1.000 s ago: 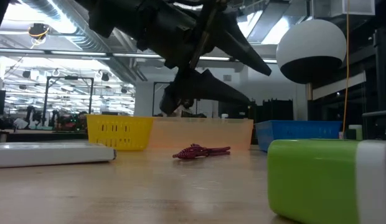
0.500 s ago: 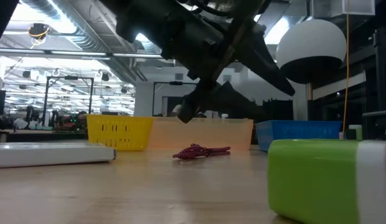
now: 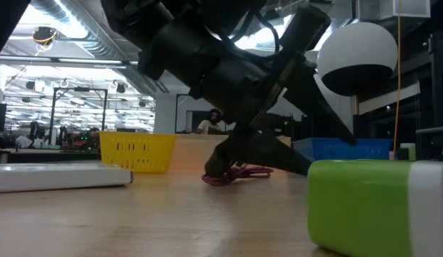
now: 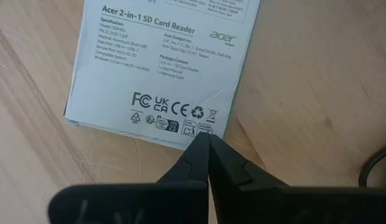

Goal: Pick and place items into bin
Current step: Put the right card reader box into the orange bin

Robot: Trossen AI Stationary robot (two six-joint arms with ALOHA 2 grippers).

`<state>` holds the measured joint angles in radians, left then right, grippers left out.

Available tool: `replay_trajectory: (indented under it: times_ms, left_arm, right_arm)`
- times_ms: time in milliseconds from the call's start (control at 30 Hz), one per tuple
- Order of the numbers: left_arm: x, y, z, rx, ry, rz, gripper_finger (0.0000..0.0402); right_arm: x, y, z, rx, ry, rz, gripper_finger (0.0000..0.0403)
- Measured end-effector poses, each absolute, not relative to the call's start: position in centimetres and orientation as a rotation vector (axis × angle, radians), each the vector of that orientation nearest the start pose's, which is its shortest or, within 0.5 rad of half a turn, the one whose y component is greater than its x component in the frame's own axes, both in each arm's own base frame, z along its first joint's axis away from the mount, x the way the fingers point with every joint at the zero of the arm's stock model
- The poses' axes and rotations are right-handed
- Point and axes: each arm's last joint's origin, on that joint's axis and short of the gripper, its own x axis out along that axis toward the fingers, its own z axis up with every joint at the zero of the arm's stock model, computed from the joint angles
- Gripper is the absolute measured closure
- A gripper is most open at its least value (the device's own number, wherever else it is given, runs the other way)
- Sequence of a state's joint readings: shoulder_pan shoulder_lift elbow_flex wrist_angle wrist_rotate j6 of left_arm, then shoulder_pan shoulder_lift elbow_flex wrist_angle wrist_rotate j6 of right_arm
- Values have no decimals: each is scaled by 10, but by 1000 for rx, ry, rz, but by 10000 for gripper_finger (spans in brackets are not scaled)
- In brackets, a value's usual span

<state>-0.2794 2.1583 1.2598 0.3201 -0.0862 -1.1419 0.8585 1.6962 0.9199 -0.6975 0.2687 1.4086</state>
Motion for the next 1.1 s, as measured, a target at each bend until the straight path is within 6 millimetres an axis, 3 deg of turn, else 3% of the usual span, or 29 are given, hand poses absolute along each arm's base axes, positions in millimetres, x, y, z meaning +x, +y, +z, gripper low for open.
replay_trajectory:
  times_ms: [600, 867, 1100]
  left_arm:
    - [430, -121, 116, -1010, 600, 171, 203]
    - [444, -124, 138, -852, 687, 191, 203]
    - [445, -124, 141, -889, 685, 217, 203]
  right_arm:
    - [189, 206, 141, 406, 1237, -439, 403]
    - [189, 207, 141, 409, 1234, -437, 403]
    - [189, 207, 141, 408, 1234, -436, 403]
